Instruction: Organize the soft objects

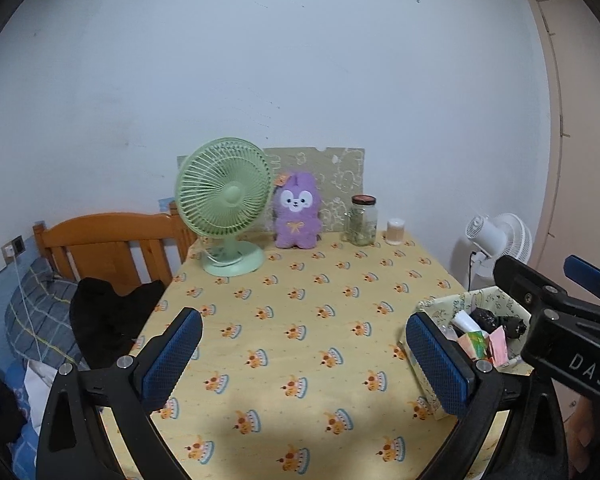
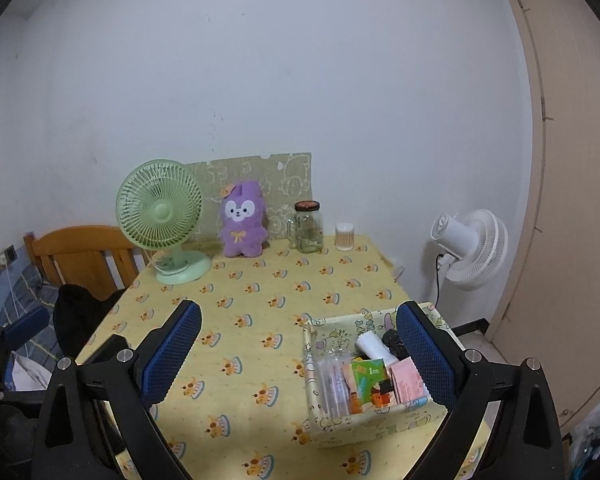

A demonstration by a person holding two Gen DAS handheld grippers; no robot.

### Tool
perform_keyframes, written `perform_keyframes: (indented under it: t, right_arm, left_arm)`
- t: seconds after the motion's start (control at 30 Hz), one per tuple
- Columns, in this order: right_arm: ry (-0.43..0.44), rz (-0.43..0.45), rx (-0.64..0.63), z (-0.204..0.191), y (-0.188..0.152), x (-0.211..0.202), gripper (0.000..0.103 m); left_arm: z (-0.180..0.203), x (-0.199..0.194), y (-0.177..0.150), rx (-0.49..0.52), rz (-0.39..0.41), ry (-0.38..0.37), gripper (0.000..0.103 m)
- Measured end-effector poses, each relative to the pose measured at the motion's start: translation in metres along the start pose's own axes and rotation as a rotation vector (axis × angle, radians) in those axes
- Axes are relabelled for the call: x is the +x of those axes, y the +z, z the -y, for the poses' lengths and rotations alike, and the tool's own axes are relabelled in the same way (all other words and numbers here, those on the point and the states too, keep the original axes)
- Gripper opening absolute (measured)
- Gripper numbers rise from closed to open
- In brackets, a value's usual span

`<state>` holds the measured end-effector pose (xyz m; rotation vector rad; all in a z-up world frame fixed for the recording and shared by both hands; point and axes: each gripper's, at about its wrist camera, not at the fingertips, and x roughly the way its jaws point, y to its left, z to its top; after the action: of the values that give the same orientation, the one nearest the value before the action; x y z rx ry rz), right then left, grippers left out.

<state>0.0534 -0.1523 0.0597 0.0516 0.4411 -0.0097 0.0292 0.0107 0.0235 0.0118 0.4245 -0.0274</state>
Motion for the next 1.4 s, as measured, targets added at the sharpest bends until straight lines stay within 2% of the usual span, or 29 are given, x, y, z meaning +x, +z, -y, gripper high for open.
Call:
perform_keyframes:
  t: [1.4]
  right_arm:
    - [0.022, 0.028, -0.004, -0.003, 0.0, -0.016, 0.1]
  left_arm:
    - [-0.015, -0.021, -0.003, -0.027, 0.04, 0.034, 0.103]
